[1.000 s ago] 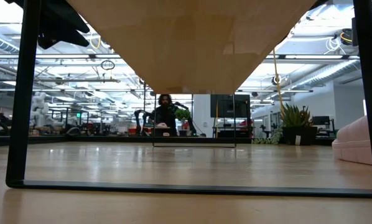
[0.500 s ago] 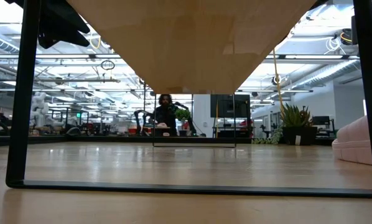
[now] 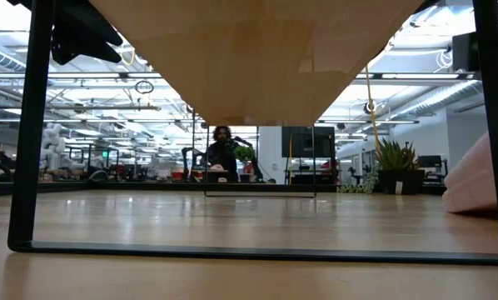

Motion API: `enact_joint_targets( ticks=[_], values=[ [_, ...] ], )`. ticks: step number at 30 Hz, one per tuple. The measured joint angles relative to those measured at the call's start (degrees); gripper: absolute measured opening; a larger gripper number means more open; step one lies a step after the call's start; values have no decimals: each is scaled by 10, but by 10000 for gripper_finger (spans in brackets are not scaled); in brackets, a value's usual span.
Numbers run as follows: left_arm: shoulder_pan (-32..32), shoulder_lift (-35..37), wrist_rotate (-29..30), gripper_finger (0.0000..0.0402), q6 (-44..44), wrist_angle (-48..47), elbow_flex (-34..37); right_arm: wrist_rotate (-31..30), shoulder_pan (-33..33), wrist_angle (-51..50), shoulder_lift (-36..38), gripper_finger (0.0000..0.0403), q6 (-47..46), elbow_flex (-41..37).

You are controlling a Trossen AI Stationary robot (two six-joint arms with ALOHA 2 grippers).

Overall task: Pick and place slides into the shelf
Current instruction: Put the pink slipper on the shelf

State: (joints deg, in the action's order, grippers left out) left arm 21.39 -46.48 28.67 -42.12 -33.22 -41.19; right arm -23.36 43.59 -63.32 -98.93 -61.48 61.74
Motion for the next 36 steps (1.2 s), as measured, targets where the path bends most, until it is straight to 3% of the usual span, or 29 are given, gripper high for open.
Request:
enact_joint_targets(
  ticks=[17, 21, 23, 30, 36],
  values=[
    [0, 0, -1, 161, -11, 0, 0, 4, -8, 12, 0, 5, -36, -25],
    [0, 0, -1, 161, -19, 0, 0, -45, -1, -1, 1, 5, -36, -25],
    [0, 0, -1, 161, -20, 0, 0, -78, 6, -34, 3, 3, -35, -20],
    [0, 0, -6, 161, -36, 4, 0, -82, 26, -257, 15, 2, -22, 60],
    [0, 0, -6, 161, -59, 5, 0, -113, 37, -268, 68, 1, 6, 132]
  ],
)
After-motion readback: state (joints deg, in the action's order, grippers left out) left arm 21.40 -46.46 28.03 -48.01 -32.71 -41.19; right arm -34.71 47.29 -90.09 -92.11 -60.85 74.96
